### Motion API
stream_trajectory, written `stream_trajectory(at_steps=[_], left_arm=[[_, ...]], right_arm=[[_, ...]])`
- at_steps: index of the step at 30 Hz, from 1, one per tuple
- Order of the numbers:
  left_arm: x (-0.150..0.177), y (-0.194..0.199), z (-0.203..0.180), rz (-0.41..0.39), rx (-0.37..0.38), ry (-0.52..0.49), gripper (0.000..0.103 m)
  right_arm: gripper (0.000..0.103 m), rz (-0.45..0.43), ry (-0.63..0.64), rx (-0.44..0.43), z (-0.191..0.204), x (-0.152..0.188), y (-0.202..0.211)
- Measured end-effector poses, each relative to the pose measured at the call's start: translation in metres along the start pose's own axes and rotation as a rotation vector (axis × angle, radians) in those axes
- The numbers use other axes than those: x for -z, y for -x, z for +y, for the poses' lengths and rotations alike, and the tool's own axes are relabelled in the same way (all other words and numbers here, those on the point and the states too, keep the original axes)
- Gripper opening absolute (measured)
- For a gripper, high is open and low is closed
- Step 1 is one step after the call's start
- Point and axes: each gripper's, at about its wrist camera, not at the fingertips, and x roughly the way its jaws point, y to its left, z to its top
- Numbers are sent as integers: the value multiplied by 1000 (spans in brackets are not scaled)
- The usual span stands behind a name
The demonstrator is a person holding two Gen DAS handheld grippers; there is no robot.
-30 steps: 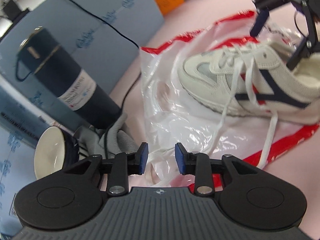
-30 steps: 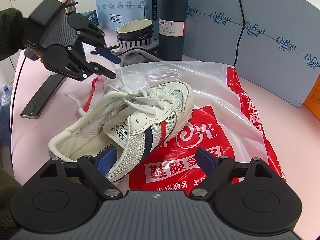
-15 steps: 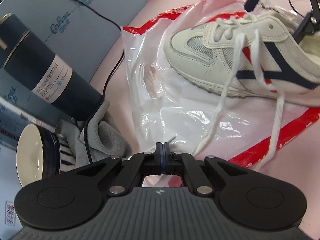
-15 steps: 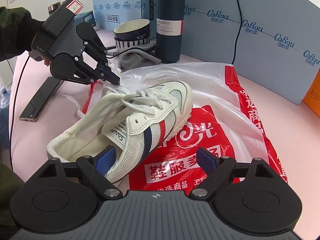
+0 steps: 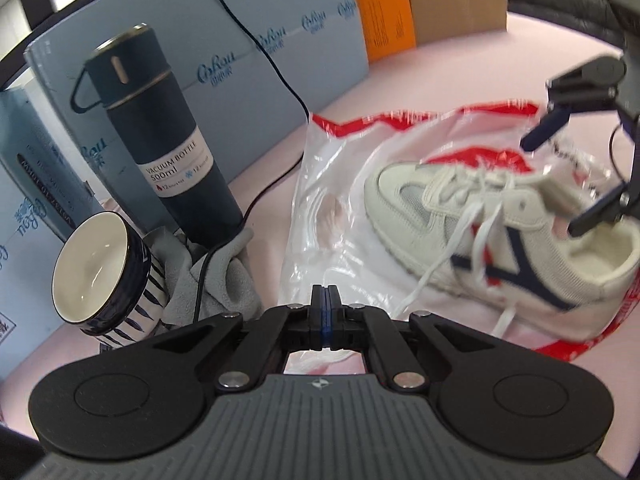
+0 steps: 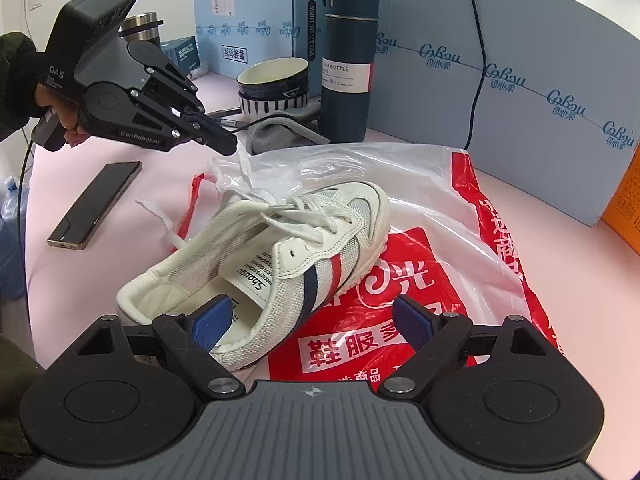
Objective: Lace up shoes with both hands
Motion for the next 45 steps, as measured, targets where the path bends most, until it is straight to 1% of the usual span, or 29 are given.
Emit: stream_trajectory(at_steps=[1, 3, 4, 7, 9, 11, 13, 14, 15, 16, 17, 18, 19, 20, 21, 22, 23, 24, 26, 29, 31, 34, 36, 38, 42, 45], left_arm=[[0, 2, 1, -2, -1, 13, 0], [-1, 1, 0, 27, -16, -4, 0], [-1, 1, 0, 42, -23, -12, 2], [2, -11, 2, 106, -64, -106, 3], [3, -21, 3, 138, -71, -168, 3], [1, -30, 2, 167, -57, -260, 4], [-2, -41, 1, 196, -21, -346, 6], [-3, -48, 2, 225, -1, -378, 9], [-4, -55, 2, 255, 19, -411, 20], [-5, -62, 2, 285, 39, -443, 35], [-5, -67, 2, 314, 63, -476, 41], [-6, -71, 2, 325, 78, -503, 44], [-8, -73, 4, 334, 97, -517, 45], [-12, -76, 7, 355, 113, -511, 45], [-15, -78, 9, 376, 130, -504, 42], [-18, -81, 11, 402, 150, -489, 27], [-21, -83, 11, 425, 175, -472, 15], [-22, -84, 11, 431, 171, -458, 1], [-24, -85, 10, 443, 160, -432, 1], [-30, -77, 10, 407, 104, -352, 1], [-35, -67, 9, 371, 47, -303, 1], [-43, -38, 12, 295, -42, -165, 2], [-48, -15, 13, 241, -81, -62, 2], [-51, 9, 10, 190, -103, 29, 2], [-57, 43, 1, 112, -108, 173, 2], [-59, 60, -11, 49, -66, 281, 2]], right_arm=[[86, 0, 6, -1, 2, 0, 1], [86, -1, 13, -1, 3, -1, 5], [86, -1, 12, -4, 4, -2, 6], [86, 5, 5, -13, 5, -3, 12], [86, 13, -11, -23, 3, -4, 16], [86, 25, -32, -39, -1, -5, 18], [86, 37, -53, -54, -4, -5, 21], [86, 42, -63, -62, -6, -5, 23], [86, 45, -70, -67, -8, -5, 25], [86, 47, -70, -72, -8, -4, 27], [86, 50, -64, -76, -9, -3, 30], [86, 53, -58, -77, -9, -1, 32], [87, 55, -53, -78, -9, 2, 34], [87, 55, -55, -85, -10, 5, 36], [87, 54, -58, -92, -12, 7, 38], [87, 53, -63, -101, -14, 10, 39], [87, 52, -69, -109, -16, 13, 40], [87, 52, -75, -113, -18, 15, 41], [87, 42, -89, -115, -23, 19, 44], [87, 7, -101, -124, -30, 23, 52], [87, -14, -100, -134, -34, 24, 56], [87, -44, -97, -150, -40, 22, 57], [87, -64, -97, -162, -44, 20, 57], [87, -90, -107, -173, -48, 16, 57], [87, -100, -118, -156, -47, 3, 51], [87, -91, -63, -127, -36, -6, 46]])
